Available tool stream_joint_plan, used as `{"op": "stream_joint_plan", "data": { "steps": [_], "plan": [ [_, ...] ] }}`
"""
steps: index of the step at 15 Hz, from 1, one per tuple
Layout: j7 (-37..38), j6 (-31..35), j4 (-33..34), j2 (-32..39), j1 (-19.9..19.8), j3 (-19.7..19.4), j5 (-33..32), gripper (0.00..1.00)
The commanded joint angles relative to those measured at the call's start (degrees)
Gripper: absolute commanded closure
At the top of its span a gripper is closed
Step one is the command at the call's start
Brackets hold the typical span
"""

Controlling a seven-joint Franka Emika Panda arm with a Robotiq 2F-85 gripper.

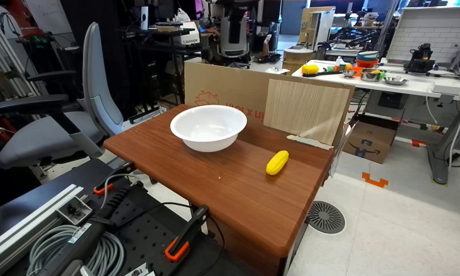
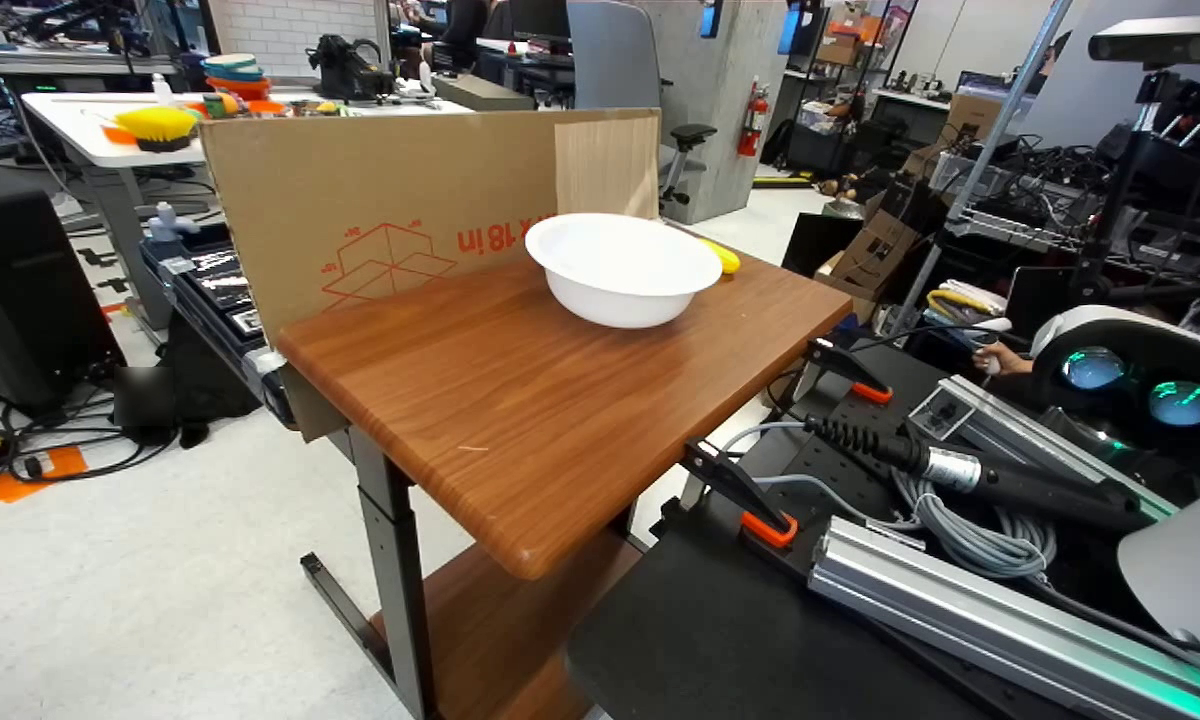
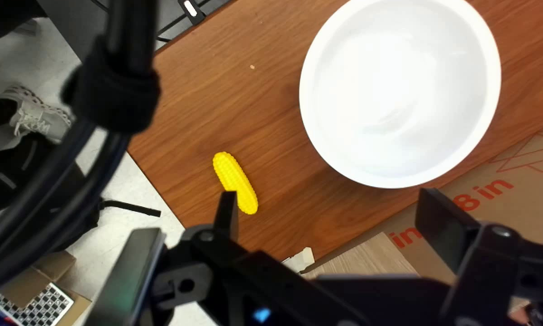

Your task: Put the yellow object in the white bowl

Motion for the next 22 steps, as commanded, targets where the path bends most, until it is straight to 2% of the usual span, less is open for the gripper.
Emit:
{"op": "stream_joint_plan", "data": {
  "steps": [1,3,4,9,11,16,20,22],
  "plan": [
    [1.33,-1.11,5.28,4.93,-0.69,-1.36,2.92,0.00],
    [2.72,-1.41,5.98,4.80,-0.17,-1.54,2.14,0.00],
    [1.25,-0.17,3.57,4.13,-0.13,-1.61,1.56,0.00],
    [1.99,-0.10,5.07,5.42,-0.07,-1.64,1.75,0.00],
    [3.58,-3.57,10.76,10.45,-0.76,-2.13,2.99,0.00],
    [8.31,-6.67,19.16,23.21,-2.91,-4.14,5.79,0.00],
    [6.91,-5.06,23.70,32.20,-3.70,-4.35,4.48,0.00],
    [7.32,-3.77,25.91,35.32,-2.24,-4.78,1.73,0.00]
  ]
}}
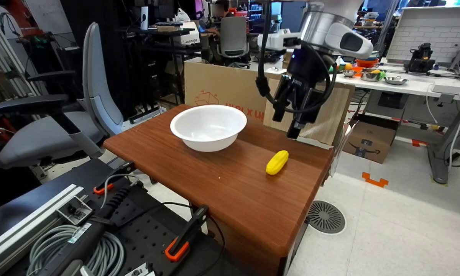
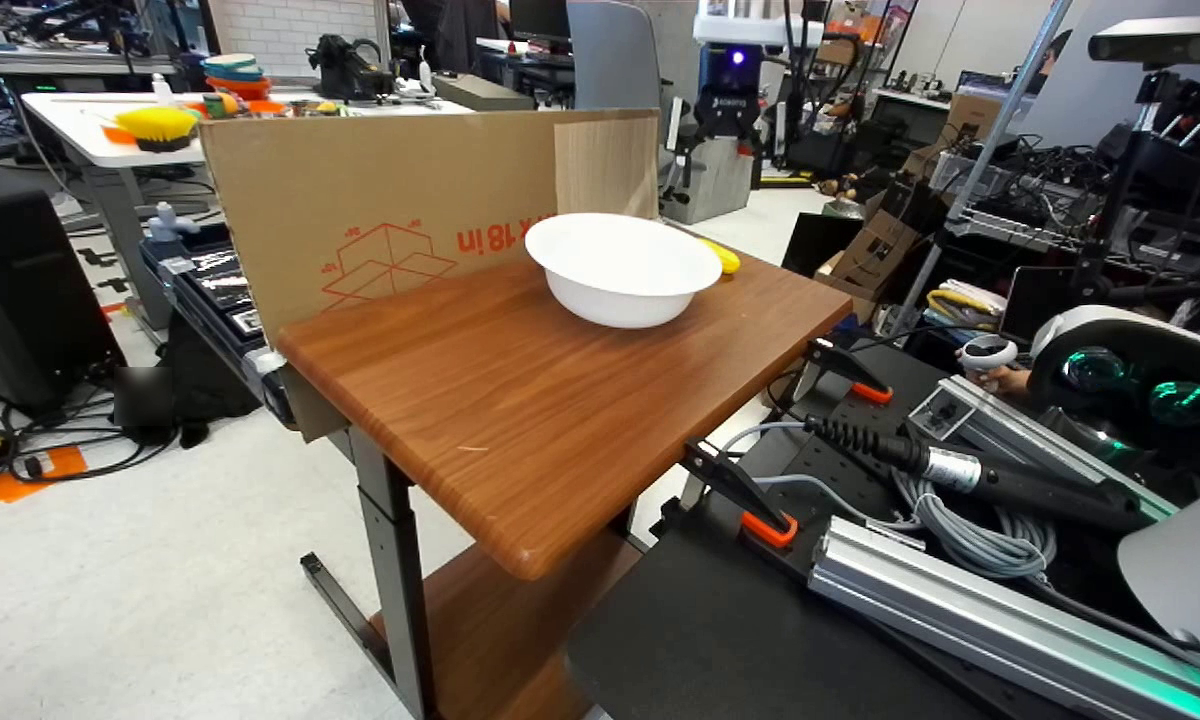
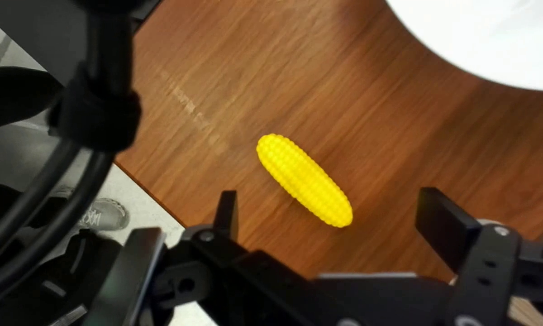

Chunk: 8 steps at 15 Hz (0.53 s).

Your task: Put the yellow object in the white bowl

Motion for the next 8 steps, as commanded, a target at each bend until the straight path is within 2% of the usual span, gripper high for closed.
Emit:
{"op": "stream_joint_plan", "data": {
  "steps": [1,4,8],
  "plan": [
    [0.33,-0.08,7.35,6.56,2.28,-0.83,-4.19,0.00],
    [1.78,0.95,10.59,9.69,5.12,-1.59,-10.00,0.00],
    [2.36,0.67,12.59,11.59,6.34,-1.16,-11.51,0.00]
  ]
}}
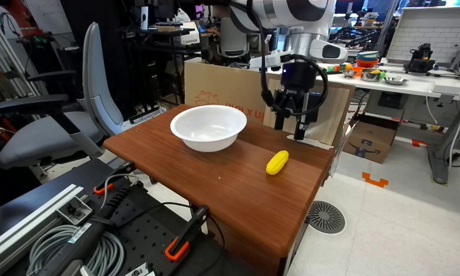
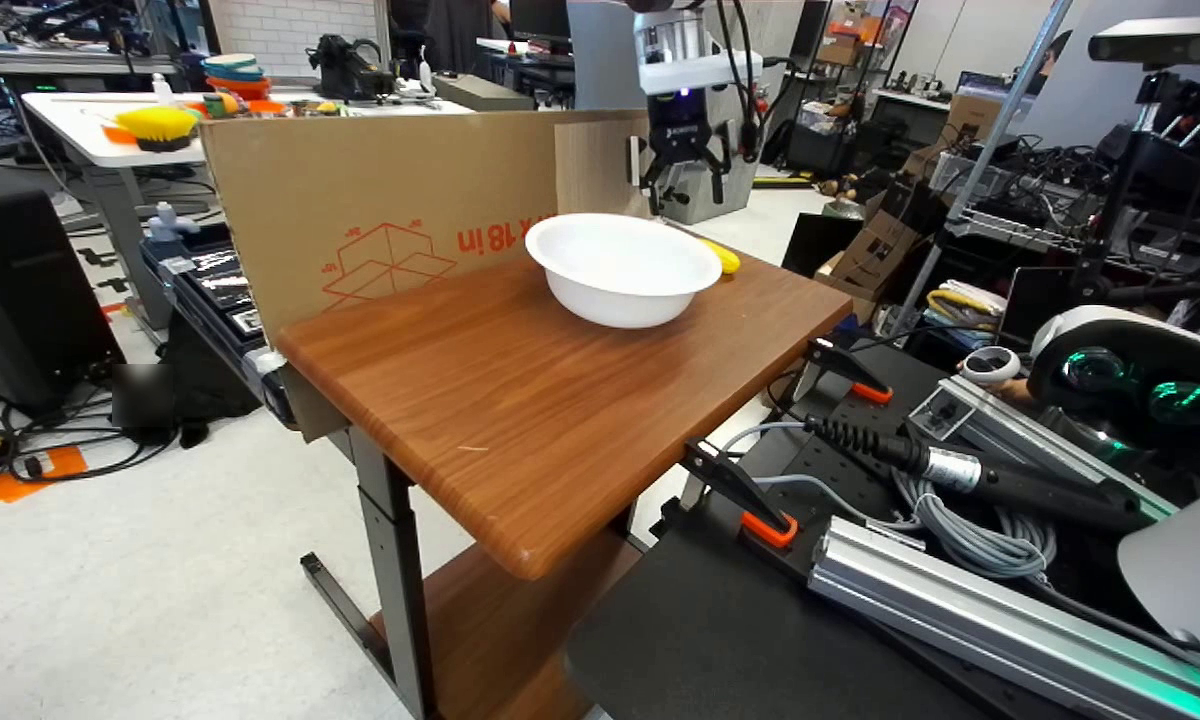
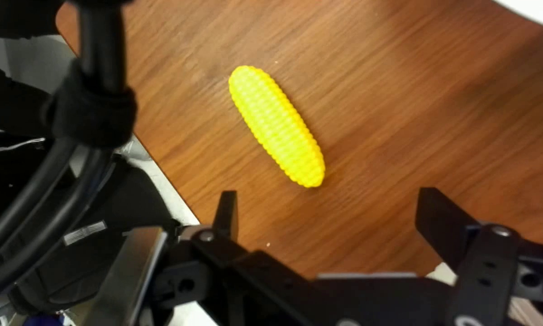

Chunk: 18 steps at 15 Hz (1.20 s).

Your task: Put the yellow object in the white bowl

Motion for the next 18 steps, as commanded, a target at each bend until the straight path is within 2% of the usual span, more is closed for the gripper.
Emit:
{"op": "stream_joint_plan", "data": {
  "steps": [1,7,18],
  "plan": [
    [0.34,-0.33,2.85,2.36,1.03,-0.78,-1.09,0.00],
    [0.14,1.82,-2.54,0.30,0.13,-1.36,-0.26,0.00],
    [2.94,16.07,-11.86,-3.40,3.46,-2.05,-0.55,0.00]
  ]
}}
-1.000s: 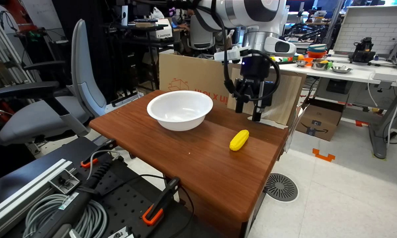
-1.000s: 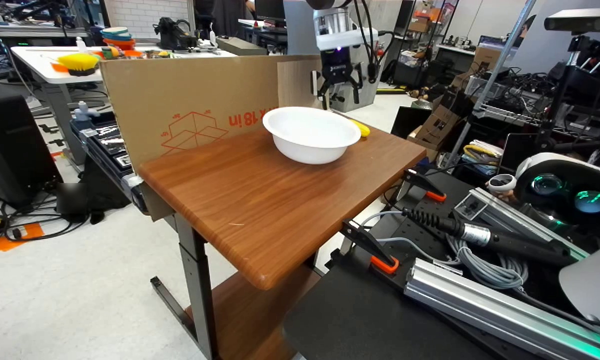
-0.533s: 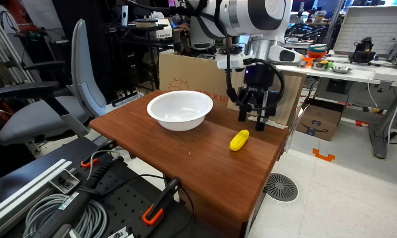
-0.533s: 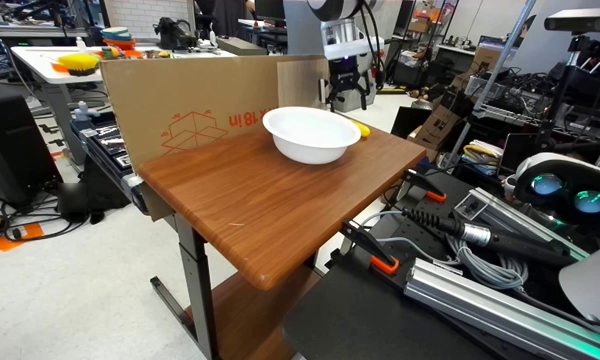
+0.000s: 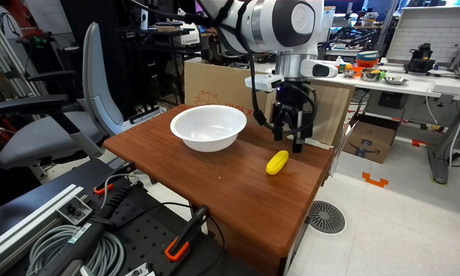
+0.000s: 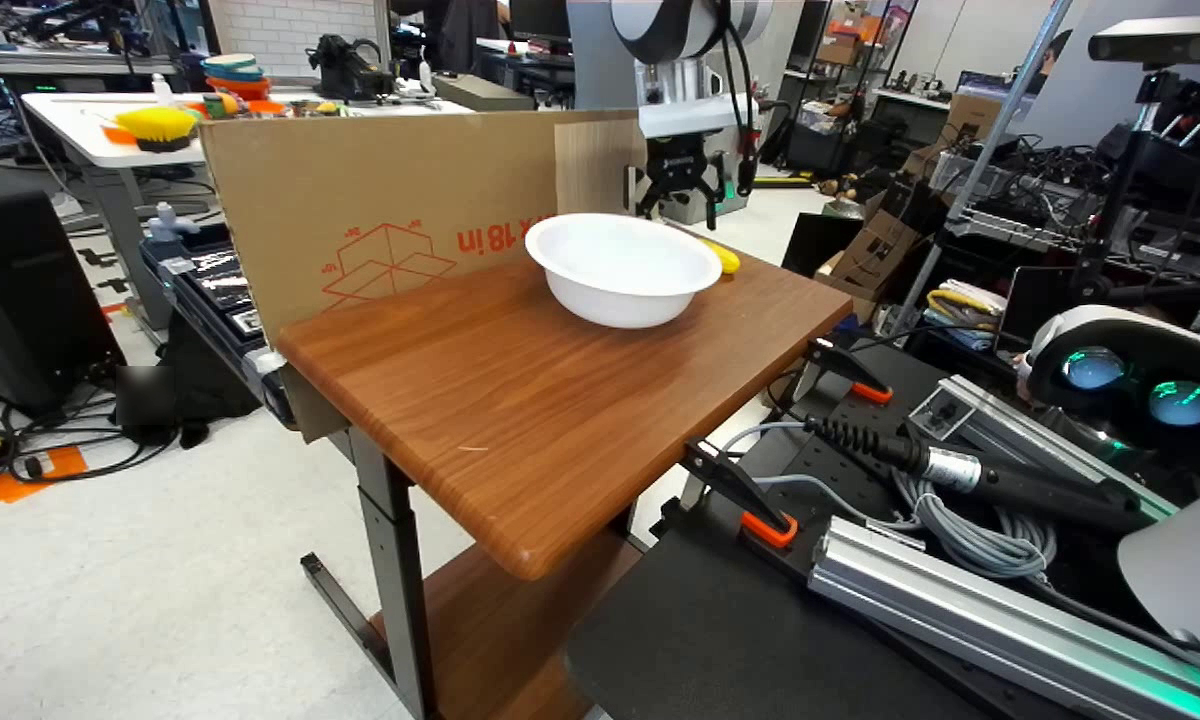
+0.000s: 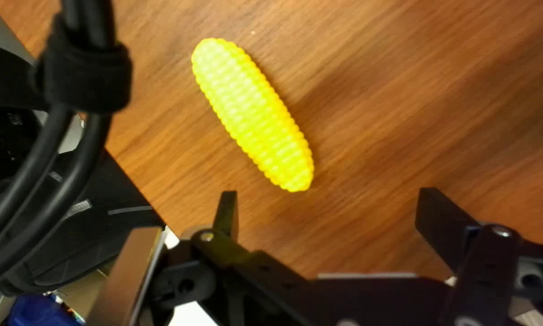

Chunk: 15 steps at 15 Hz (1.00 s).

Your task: Put the yellow object in the white bowl

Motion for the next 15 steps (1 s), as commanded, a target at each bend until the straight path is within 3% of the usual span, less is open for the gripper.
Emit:
{"op": "stream_joint_plan", "data": {
  "steps": [1,8,15],
  "plan": [
    [1.74,3.80,-5.85,-4.11,1.59,-0.64,-0.10,0.00],
    [3.67,6.54,-14.59,-9.52,1.43,-1.41,0.14,0.00],
    [7.21,7.84,-14.90,-7.53,0.89,-3.15,0.21,0.00]
  ]
}}
